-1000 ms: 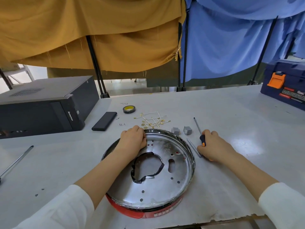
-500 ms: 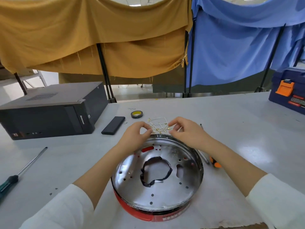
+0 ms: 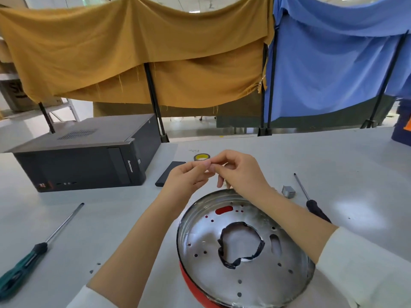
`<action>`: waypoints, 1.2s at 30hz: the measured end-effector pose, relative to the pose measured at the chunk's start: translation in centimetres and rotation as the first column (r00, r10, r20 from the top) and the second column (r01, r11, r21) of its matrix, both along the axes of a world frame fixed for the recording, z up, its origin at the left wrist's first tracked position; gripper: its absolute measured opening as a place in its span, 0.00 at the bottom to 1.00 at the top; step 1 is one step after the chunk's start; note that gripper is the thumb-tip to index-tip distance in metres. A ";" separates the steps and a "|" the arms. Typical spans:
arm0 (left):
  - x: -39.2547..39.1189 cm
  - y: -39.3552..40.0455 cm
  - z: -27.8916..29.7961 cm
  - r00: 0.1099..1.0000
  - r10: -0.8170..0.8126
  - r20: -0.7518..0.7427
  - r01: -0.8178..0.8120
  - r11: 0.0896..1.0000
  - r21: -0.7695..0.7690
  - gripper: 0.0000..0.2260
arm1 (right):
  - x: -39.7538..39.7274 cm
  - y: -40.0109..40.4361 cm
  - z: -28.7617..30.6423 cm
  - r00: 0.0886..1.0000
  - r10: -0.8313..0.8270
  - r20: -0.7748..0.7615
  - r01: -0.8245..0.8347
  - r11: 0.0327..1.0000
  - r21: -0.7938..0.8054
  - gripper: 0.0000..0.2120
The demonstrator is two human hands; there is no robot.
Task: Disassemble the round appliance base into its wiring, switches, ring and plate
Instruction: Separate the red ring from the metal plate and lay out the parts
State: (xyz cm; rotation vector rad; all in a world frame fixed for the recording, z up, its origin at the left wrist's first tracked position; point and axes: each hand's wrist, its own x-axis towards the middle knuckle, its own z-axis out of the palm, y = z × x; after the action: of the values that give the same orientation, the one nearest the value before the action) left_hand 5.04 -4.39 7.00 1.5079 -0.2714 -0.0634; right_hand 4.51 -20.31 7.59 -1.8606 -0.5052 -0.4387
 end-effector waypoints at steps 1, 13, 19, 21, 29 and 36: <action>0.5 0.0 -0.2 1.000 0.016 0.009 -0.016 1.000 0.015 0.14 | 0.4 0.0 0.0 1.000 -0.016 0.011 0.016 1.000 -0.020 0.03; 6.1 2.1 -10.3 0.948 0.301 0.100 -0.317 0.871 0.376 0.07 | 12.1 1.6 -3.5 0.917 -0.224 -0.330 -0.029 0.787 -0.616 0.06; 7.2 2.2 -11.1 0.941 0.268 0.205 -0.335 0.818 0.467 0.08 | 16.6 4.1 -5.8 0.885 -0.343 -0.315 -0.070 0.571 -0.818 0.11; 7.4 2.1 -11.2 0.938 0.263 0.223 -0.341 0.808 0.480 0.07 | 17.5 4.5 -6.1 0.893 -0.338 -0.298 -0.069 0.551 -0.832 0.10; 7.4 1.9 -11.1 0.945 0.241 0.221 -0.323 0.796 0.512 0.07 | 18.9 4.4 -6.9 0.910 -0.283 -0.302 -0.086 0.583 -0.808 0.07; 7.2 2.0 -10.8 0.949 0.265 0.171 -0.315 0.810 0.494 0.07 | 17.2 3.0 -3.8 0.870 -0.249 -0.425 -0.126 0.721 -0.681 0.09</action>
State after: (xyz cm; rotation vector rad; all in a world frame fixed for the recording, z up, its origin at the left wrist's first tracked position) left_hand 12.26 -2.43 -3.79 2.0820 -0.0943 0.1981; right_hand 21.67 -17.32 3.75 -2.6195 -0.2549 0.2543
